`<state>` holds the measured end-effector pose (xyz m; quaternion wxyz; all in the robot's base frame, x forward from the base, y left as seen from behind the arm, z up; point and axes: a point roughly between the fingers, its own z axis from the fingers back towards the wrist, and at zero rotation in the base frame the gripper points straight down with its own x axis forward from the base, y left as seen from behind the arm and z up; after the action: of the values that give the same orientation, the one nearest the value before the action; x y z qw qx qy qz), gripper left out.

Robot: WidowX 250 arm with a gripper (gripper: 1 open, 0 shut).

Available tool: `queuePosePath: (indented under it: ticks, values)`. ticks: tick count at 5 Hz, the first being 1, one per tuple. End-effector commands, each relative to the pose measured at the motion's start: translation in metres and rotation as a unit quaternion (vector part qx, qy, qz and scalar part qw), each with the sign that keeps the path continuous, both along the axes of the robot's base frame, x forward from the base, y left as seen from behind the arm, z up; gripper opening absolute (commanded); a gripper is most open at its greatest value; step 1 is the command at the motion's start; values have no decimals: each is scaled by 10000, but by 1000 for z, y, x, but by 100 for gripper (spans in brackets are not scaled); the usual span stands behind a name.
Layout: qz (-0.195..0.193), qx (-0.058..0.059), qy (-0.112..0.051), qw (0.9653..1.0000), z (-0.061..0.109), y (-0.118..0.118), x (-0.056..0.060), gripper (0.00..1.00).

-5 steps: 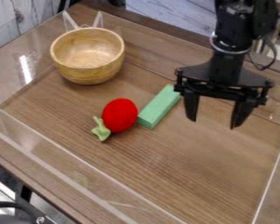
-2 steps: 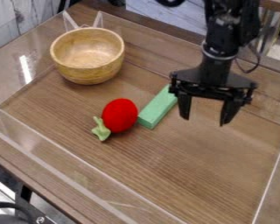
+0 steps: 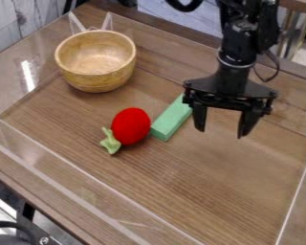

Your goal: Move the red fruit to the left

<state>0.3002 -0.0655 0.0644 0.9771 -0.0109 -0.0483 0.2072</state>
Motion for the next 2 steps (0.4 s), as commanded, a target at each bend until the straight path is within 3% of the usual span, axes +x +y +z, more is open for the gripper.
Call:
queuePosePath:
  ticks: [1, 2]
  values:
    - [118, -27, -194, 9997, 7, -10, 6, 100]
    - [262, -20, -170, 9995, 3, -18, 7, 100]
